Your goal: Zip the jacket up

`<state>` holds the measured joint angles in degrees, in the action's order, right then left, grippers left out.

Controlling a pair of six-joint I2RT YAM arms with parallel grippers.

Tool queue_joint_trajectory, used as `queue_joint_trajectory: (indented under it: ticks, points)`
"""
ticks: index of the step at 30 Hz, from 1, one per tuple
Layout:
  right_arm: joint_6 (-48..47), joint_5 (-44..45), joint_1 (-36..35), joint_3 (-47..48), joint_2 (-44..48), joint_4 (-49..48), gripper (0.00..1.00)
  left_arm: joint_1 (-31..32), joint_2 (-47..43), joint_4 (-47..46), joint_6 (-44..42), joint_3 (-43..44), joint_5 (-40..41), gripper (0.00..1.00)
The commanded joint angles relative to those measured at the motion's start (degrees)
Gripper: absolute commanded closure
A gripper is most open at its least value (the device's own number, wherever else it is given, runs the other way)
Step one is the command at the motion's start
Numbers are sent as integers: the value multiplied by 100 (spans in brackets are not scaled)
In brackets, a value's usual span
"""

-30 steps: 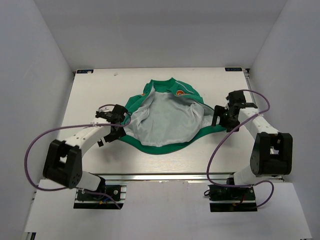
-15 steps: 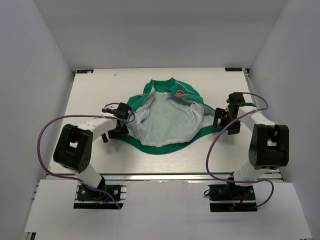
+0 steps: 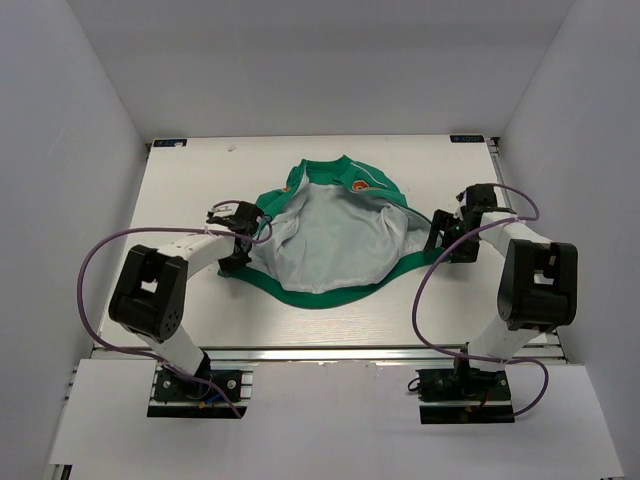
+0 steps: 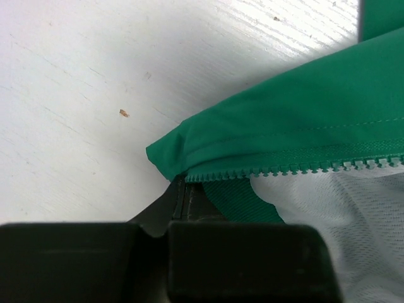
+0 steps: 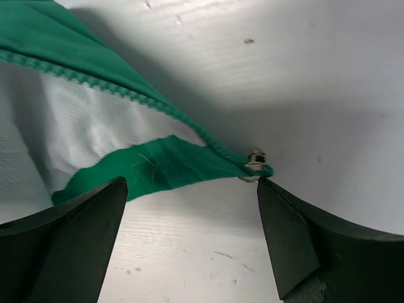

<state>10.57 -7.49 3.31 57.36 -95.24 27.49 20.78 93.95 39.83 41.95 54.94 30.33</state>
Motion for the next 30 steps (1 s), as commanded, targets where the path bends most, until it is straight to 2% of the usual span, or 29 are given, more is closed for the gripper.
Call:
queue_joint_trajectory:
  ticks: [1,4,6,7,8,11,14,16,17,19,21,22,25,30]
  points:
    - [68,-332,20,-94,-38,-472,12,-30,-228,-134,-82,79,35,100]
    - [68,-262,20,-120,-170,-516,20,-30,-587,-221,-187,-27,-149,100]
    - [24,-323,20,-146,-214,-534,32,-30,-868,-344,-336,-62,-516,100]
    - [42,-341,12,-164,-197,-542,41,-30,-1192,-353,-415,-36,-658,100]
    - [51,-350,20,-181,-144,-551,66,-30,-1369,-397,-460,-10,-808,100]
    - [138,-228,12,-234,83,-569,88,-30,-2125,-651,-653,35,-1642,100]
    - [182,-78,20,-331,356,-534,91,-12,-2783,-1135,-741,-123,-2617,100]
    - [209,-139,20,-357,471,-551,94,14,-2935,-1311,-715,-211,-3066,100]
    - [226,-191,20,-375,576,-577,100,110,-2970,-1425,-715,-212,-3581,100]
    - [235,-323,12,-384,647,-586,100,294,-2927,-1513,-680,-133,-3849,100]
    - [235,-411,20,-410,700,-560,100,812,-2752,-1759,-627,-54,-4078,100]
    - [235,-420,20,-419,717,-525,100,1284,-2655,-1899,-618,121,-4105,100]
    - [244,-377,20,-428,744,-464,100,1989,-2058,-1760,-653,526,-4078,100]
    - [279,-403,20,-445,832,-375,100,2492,-1188,-1637,-776,808,-4763,100]
